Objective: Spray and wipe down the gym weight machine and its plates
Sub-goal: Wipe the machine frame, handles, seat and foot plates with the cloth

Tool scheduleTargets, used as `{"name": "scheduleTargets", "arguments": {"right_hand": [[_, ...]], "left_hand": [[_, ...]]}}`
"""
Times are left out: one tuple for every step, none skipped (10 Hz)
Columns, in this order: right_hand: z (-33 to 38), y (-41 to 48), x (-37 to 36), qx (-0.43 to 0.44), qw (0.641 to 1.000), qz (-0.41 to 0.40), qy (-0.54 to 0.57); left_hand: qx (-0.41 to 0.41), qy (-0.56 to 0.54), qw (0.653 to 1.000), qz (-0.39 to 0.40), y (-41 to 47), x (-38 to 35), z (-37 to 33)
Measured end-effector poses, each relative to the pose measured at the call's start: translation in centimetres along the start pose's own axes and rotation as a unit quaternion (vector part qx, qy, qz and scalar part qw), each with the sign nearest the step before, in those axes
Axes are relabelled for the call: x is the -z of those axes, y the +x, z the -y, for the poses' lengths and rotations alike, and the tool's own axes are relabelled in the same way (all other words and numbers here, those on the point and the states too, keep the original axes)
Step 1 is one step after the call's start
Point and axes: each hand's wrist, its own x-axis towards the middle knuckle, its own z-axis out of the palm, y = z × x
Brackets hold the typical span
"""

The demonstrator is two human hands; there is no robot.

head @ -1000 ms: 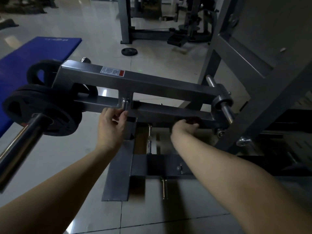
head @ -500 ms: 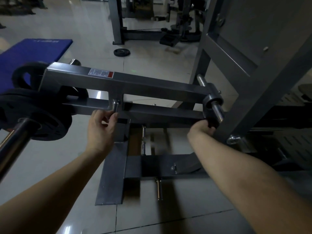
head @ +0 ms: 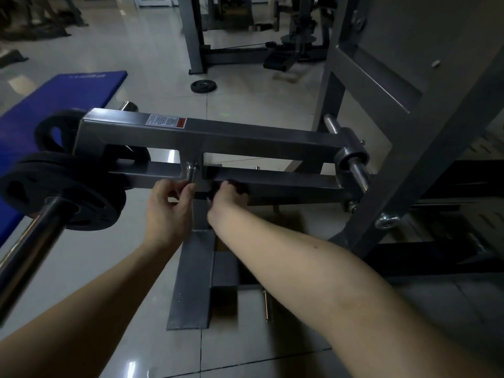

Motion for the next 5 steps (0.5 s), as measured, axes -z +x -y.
{"name": "scheduleTargets", "arguments": {"right_hand": [[-0.7, -0.6, -0.9, 0.033, 0.998, 0.041, -0.031], [1.0, 1.0, 2.3, 0.074, 0.995, -0.032, -0.057], [4.1, 2.6, 6.9, 0.126, 0.971, -0.179, -0.099], [7.7, 4.5, 12.6, 0.165, 0.965, -0.203, 0.027], [10.1, 5.8, 14.8, 0.200, 0.934, -0.194, 0.224]], "left_hand": [[0.012, 0.000, 1.000, 0.023, 0.2, 0.4, -0.1], [0.012, -0.003, 1.000, 0.028, 0.2, 0.6, -0.2], [0.011, 0.003, 0.999, 0.029, 0.0, 0.5, -0.4], [0.008, 0.010, 0.999, 0.036, -0.1, 0.5, -0.3], [0.004, 0.008, 0.999, 0.034, 0.1, 0.6, 0.0]]}}
